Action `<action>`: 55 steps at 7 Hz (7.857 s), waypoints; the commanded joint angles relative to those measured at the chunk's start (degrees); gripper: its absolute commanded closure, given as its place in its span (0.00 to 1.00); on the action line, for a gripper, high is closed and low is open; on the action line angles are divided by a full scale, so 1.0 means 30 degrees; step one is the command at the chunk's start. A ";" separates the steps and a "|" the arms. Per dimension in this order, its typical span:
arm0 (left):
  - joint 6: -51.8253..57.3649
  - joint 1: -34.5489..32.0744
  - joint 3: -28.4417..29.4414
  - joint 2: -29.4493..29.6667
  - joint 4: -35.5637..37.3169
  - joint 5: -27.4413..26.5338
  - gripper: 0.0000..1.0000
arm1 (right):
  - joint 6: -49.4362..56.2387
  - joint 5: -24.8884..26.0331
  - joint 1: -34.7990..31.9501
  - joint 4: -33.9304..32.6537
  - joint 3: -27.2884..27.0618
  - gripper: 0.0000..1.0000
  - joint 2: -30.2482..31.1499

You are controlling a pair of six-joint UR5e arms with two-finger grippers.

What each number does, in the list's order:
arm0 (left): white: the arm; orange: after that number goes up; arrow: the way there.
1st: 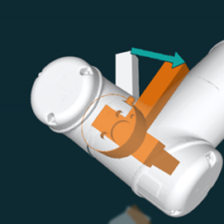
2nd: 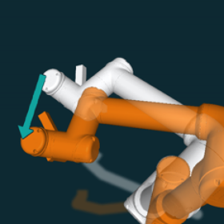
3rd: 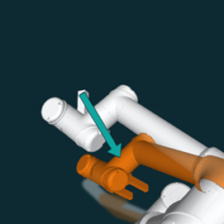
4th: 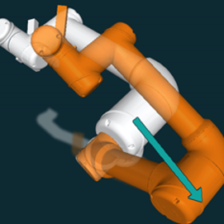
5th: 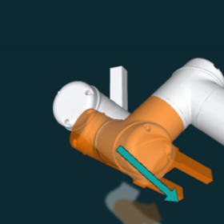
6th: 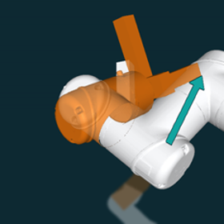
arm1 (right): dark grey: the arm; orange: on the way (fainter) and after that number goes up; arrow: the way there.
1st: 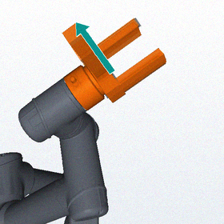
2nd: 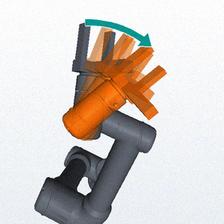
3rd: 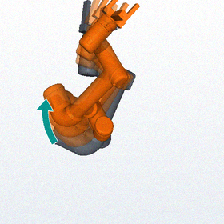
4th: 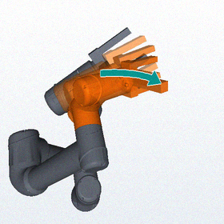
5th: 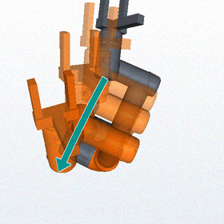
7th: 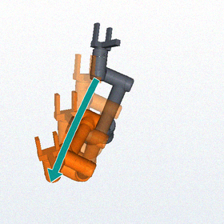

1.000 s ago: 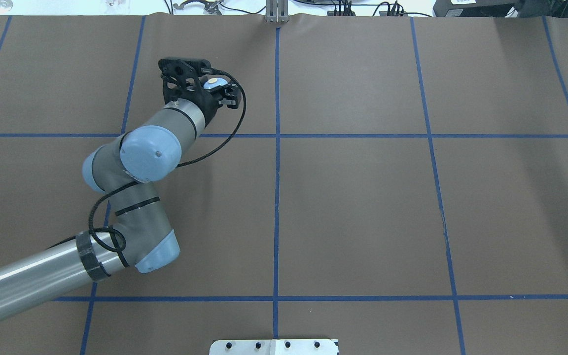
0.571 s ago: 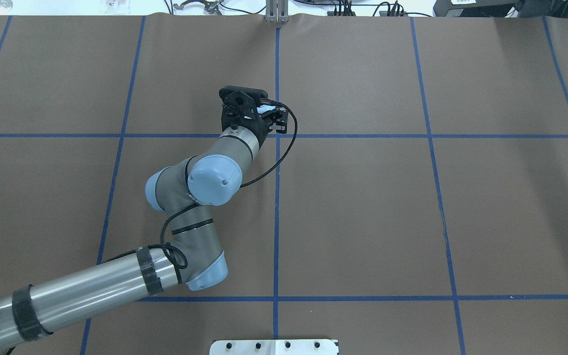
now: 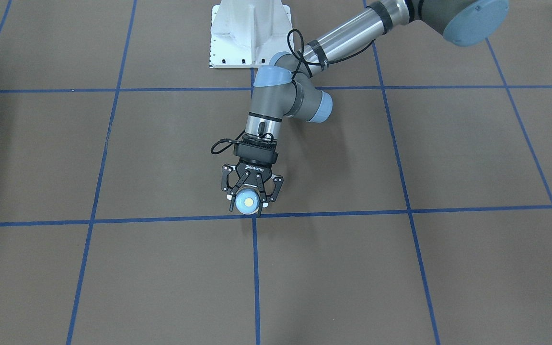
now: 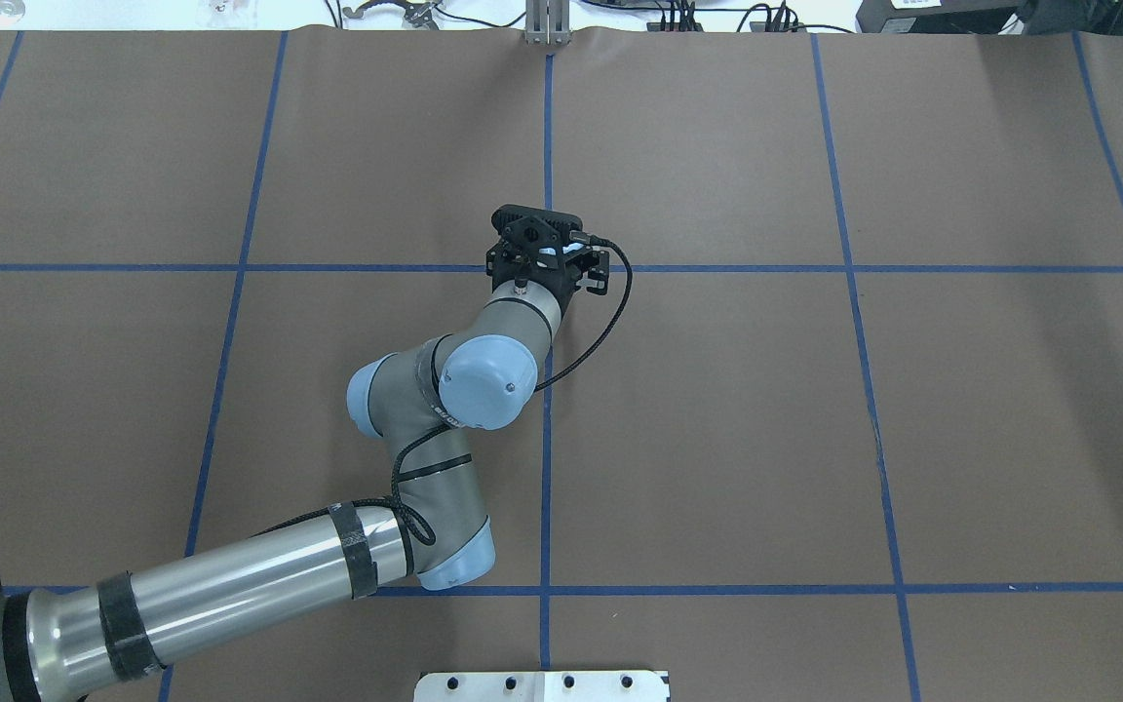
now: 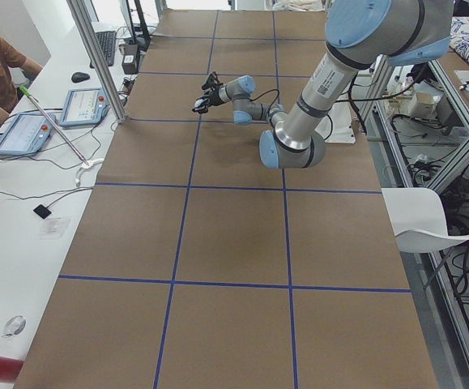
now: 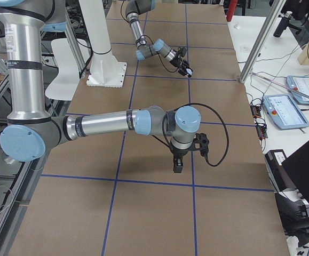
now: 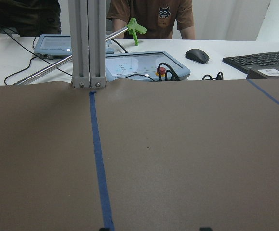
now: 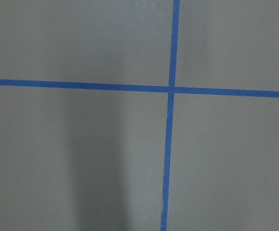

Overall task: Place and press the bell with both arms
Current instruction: 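Lower the bell onto the table center and open the left gripper, then withdraw the left arm while the right arm moves above the bell, then lower the right gripper onto the bell's cream button and press, then lift the right gripper up off the bell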

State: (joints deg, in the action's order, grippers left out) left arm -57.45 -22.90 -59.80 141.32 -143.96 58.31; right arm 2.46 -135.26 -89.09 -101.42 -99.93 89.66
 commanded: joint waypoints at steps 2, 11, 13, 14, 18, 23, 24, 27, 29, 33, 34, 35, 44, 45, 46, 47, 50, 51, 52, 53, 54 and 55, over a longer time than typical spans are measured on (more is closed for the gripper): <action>-0.0011 0.0717 0.0596 0.0060 -0.0412 -0.0539 1.00 | 0.0000 0.0000 -0.0009 0.0000 -0.0060 0.00 0.0027; 0.0307 0.0807 -0.0538 0.0207 -0.0618 -0.0219 0.00 | 0.0000 -0.0204 -0.0156 0.0145 -0.0148 0.00 -0.0266; 0.1804 -0.0854 -0.1771 0.0383 -0.0036 0.2082 0.00 | 0.0059 -0.0118 -0.0156 0.0089 -0.0382 0.00 -0.1373; 0.1805 -0.2517 -0.2530 0.0383 0.2637 0.4360 0.00 | 0.0001 -0.0175 0.0076 0.0001 -0.0643 0.00 -0.2105; 0.5185 -0.9346 -0.3767 -0.1073 0.8753 1.4852 0.00 | -0.6536 -0.0940 0.3312 0.0175 -0.1024 0.10 -0.6231; 0.8327 -1.2169 -0.7485 -0.7225 0.8817 1.8299 0.00 | -1.9173 0.2209 1.1743 0.0030 -0.0795 1.00 -1.2527; 0.9266 -1.2434 -0.7604 -0.7873 0.8817 1.8328 0.00 | -2.0494 0.3503 1.3479 0.0029 -0.0009 1.00 -1.4021; 0.9627 -1.2495 -0.8158 -0.8553 1.1173 1.8910 0.00 | -2.1474 0.4070 1.5485 0.0145 0.4494 1.00 -1.7453; 1.2799 -1.2814 -1.0376 -0.8699 1.6928 1.9090 0.00 | -2.1416 0.4596 1.5955 0.0814 0.5795 1.00 -1.7815; 1.6307 -1.4779 -1.1180 -0.9637 1.9041 1.9206 0.00 | -2.1387 0.5535 1.6600 0.3602 0.8668 1.00 -1.8284; 1.6336 -1.4809 -1.1180 -0.9637 1.9012 1.9207 0.00 | -2.1386 0.5827 1.6834 0.4386 0.9135 1.00 -1.8313; 1.6336 -1.4838 -1.1180 -0.9637 1.9041 1.9207 0.00 | -2.1386 0.6149 1.7039 0.4800 0.9545 1.00 -1.8284; 1.6307 -1.4868 -1.1180 -0.9666 1.8953 1.9177 0.00 | -2.1386 0.6797 1.7510 0.5244 1.0253 1.00 -1.8079; 1.6307 -1.4868 -1.1180 -0.9666 1.8953 1.9177 0.00 | -2.1386 0.6797 1.7539 0.5244 1.0253 1.00 -1.8079; 1.6307 -1.4868 -1.1180 -0.9666 1.8953 1.9177 0.00 | -2.1386 0.6797 1.7568 0.5244 1.0311 1.00 -1.8050; 1.6307 -1.4868 -1.1180 -0.9666 1.8953 1.9177 0.00 | -2.1386 0.6884 1.7655 0.5244 1.0340 1.00 -1.8050; 1.6278 -1.4868 -1.1180 -0.9666 1.8953 1.9177 0.00 | -2.1386 0.6944 1.7686 0.5244 1.0428 1.00 -1.8079; 1.6307 -1.4868 -1.1180 -0.9666 1.8953 1.9177 0.00 | -2.1415 0.6915 1.7657 0.5273 1.0399 1.00 -1.8137; 1.6307 -1.4868 -1.1180 -0.9666 1.8953 1.9177 0.00 | -2.1387 0.6769 1.7424 0.5273 1.0196 1.00 -1.8282; 1.6307 -1.4897 -1.1209 -0.9666 1.8953 1.9177 0.00 | -2.1444 0.6681 1.7161 0.5041 0.9382 1.00 -1.8255; 1.6307 -1.5013 -1.1267 -0.9666 1.8953 1.9177 0.00 | -2.1445 0.5781 1.6462 0.4836 0.8736 1.00 -1.8168; 1.6307 -1.5072 -1.1326 -0.9666 1.8953 1.9206 0.00 | -2.1416 0.4670 1.5585 0.3442 0.7569 0.64 -1.7906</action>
State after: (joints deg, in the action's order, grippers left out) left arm -8.53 -67.86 -93.58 112.33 -87.10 115.86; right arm -61.84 -117.72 -39.48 -87.57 -73.54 35.25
